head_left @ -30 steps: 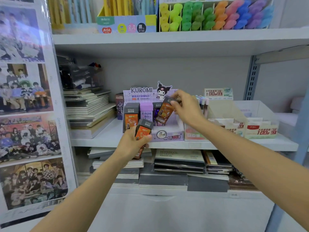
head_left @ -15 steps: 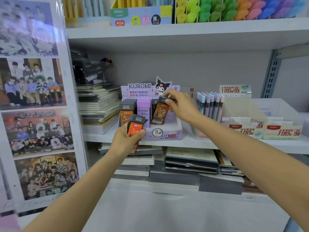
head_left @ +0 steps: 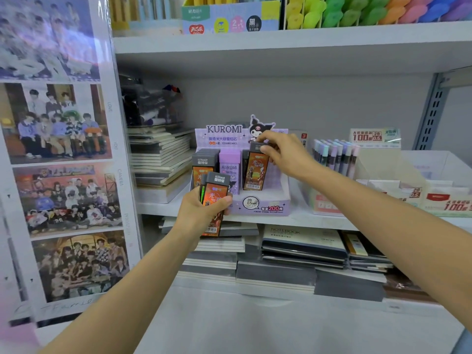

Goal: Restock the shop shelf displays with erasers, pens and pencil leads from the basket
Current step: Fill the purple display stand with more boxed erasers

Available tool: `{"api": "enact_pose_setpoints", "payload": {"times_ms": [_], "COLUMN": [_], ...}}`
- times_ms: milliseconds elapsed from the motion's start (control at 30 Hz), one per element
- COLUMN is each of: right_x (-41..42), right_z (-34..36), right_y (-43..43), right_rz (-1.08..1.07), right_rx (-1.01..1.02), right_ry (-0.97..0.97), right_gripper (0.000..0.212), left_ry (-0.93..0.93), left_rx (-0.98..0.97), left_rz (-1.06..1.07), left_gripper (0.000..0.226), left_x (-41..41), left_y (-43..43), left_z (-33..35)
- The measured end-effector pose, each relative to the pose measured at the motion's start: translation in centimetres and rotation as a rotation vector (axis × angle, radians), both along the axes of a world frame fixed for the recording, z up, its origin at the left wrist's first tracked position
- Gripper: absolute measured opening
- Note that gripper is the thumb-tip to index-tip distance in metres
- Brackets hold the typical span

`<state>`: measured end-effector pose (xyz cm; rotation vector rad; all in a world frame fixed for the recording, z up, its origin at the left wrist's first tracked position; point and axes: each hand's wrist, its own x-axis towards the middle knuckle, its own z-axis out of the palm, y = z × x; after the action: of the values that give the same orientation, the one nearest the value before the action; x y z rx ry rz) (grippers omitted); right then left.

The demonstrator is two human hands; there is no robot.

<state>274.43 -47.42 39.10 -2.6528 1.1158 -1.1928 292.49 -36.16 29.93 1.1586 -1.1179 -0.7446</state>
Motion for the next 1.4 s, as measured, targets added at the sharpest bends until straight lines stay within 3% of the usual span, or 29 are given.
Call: {"api": "enact_pose_setpoints", "payload": {"times_ms": [200, 400, 567, 667, 800, 900, 1033, 1133, 1267, 1400], "right_x": [1.4, 1.2, 1.2, 1.3, 2.1, 1.9, 0.1, -1.3, -3.1, -4.4], "right_z": [-0.4, -2.4, -3.3, -2.8, -3.3, -3.9, -3.6, -3.1, -1.2, 0.6], "right_y": [-0.4, -1.3, -1.2, 0.3, 3.1, 3.7, 3.8, 3.9, 3.5, 2.5], "right_rz": [0.034, 0.018, -0.047, 0.059, 0.368, 0.446, 0.431, 0.382, 0.315, 0.223], "right_rx": [-0.030, -0.092, -0.075, -0.095, 0.288, 0.400, 0.440, 0.436, 0.372, 0.295], "right_ry": [0.030, -0.184, -0.141, -0.276, -0.375, -0.337, -0.392, -0.369, -0.516, -0.618], "right_gripper": [0.022, 0.010, 0.025, 0.021, 0.023, 0.014, 0.021, 0.019, 0.014, 0.012], "left_ry": [0.020, 0.042, 0.069, 0.053, 0.052, 0.066, 0.254, 0.352, 0.182, 0.199], "left_rx": [0.020, 0.016, 0.004, 0.007, -0.024, -0.011, 0.110, 0.139, 0.050, -0.016], "left_rz": [-0.021, 0.002, -0.011, -0.045, -0.095, -0.153, -0.318, -0.316, -0.227, -0.168], "left_gripper": [0.016, 0.020, 0.016, 0.019, 0.017, 0.016, 0.021, 0.031, 0.026, 0.025], "left_x": [0.2, 0.7, 0.6, 0.0, -1.4, -2.4, -3.3, -3.7, -2.9, -2.3], "left_y": [-0.3, -0.2, 0.1, 0.3, 0.5, 0.9, 1.6, 1.5, 1.5, 1.4], "left_z": [0.1, 0.0, 0.4, 0.5, 0.8, 1.1, 1.8, 2.2, 1.6, 1.4]}}
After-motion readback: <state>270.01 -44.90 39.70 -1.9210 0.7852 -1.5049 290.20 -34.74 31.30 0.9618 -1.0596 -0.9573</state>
